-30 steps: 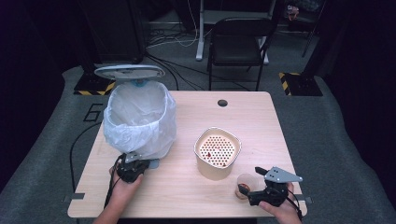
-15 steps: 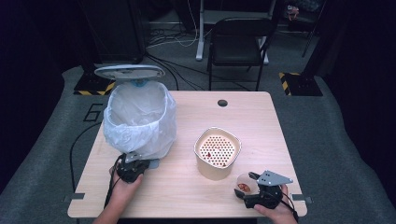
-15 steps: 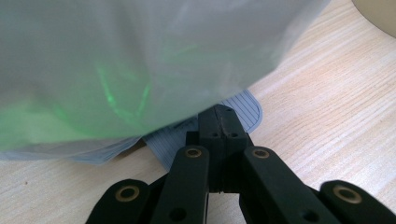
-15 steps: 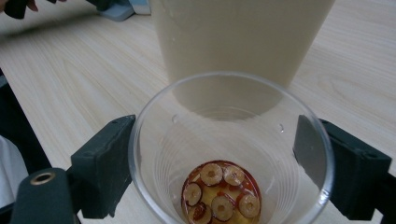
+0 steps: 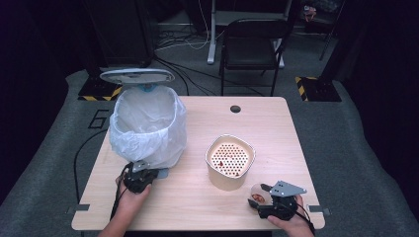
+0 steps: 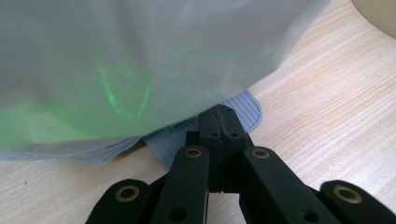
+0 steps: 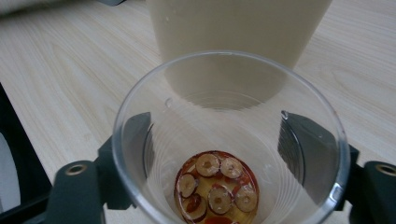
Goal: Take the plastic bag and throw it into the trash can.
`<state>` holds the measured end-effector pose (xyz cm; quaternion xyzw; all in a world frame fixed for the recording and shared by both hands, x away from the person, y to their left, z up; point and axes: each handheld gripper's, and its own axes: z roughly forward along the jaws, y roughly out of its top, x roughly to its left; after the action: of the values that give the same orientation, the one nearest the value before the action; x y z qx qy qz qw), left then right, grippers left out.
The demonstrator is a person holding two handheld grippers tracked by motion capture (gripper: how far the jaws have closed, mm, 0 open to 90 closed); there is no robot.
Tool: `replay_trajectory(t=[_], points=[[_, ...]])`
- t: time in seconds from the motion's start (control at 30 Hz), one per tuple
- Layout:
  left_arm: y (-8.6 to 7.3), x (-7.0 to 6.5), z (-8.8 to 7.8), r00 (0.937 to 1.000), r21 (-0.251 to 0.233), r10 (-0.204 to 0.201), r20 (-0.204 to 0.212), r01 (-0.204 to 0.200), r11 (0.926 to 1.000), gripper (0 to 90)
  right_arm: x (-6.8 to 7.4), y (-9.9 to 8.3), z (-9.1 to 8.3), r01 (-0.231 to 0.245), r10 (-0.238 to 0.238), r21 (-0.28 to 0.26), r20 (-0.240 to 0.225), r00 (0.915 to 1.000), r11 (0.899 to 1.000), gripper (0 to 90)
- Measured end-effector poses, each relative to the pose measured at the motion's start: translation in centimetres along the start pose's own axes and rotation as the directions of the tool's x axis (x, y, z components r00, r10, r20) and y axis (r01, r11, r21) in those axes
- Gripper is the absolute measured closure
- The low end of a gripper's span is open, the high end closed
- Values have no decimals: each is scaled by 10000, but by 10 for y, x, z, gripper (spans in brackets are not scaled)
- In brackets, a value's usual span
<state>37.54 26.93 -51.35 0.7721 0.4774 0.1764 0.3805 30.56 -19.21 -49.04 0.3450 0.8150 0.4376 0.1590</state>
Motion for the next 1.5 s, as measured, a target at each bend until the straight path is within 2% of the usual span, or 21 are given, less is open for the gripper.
replay_trajectory(t=[0.23,0.33,0.37,0.4,0.47,0.7,0.77,0.8,0.87,0.93,1.17,1.27,1.5], points=[[0,0,0,10000,31,21,23,-21,10000,900,0,2,0,245,-245,45,8,9997,9997,330],[0,-1,0,9996,65,-219,-153,220,9997,900,2,2,0,312,-312,77,-17,9995,9995,352],[0,-1,0,9999,-51,-122,-16,122,9999,900,2,3,0,389,-389,26,22,9992,9992,360],[0,0,0,10000,54,-33,26,33,10000,900,2,3,0,447,-447,4,51,9990,9990,368],[0,0,0,10000,30,5,4,-5,10000,900,1,4,-1,525,-525,-25,65,9986,9986,374],[0,0,0,10000,6,21,-1,-21,10000,900,-2,7,-3,443,-444,-77,-44,9990,9990,402],[0,-1,0,9997,62,-200,-134,201,9998,900,-3,8,-4,370,-371,-104,-99,9993,9993,408],[0,0,0,10000,15,-64,-26,64,10000,900,-4,9,-5,396,-397,-119,-156,9991,9991,410],[-1,-2,1,9994,-19,-319,-149,319,9995,900,-5,10,-5,470,-472,-86,-177,9987,9989,416],[0,-1,0,9998,-61,-171,-61,171,9998,900,-6,13,-7,561,-561,-29,-144,9983,9984,421],[0,0,0,10000,17,-56,-46,56,10000,900,-18,24,-11,780,-779,-42,55,9969,9969,430],[0,-1,0,9999,-77,-155,-57,155,9999,900,-25,31,-14,886,-886,-36,195,9959,9961,434],[0,-1,0,9999,-74,-155,-51,155,9999,900,-43,48,-18,895,-886,-201,432,9951,9958,441]])
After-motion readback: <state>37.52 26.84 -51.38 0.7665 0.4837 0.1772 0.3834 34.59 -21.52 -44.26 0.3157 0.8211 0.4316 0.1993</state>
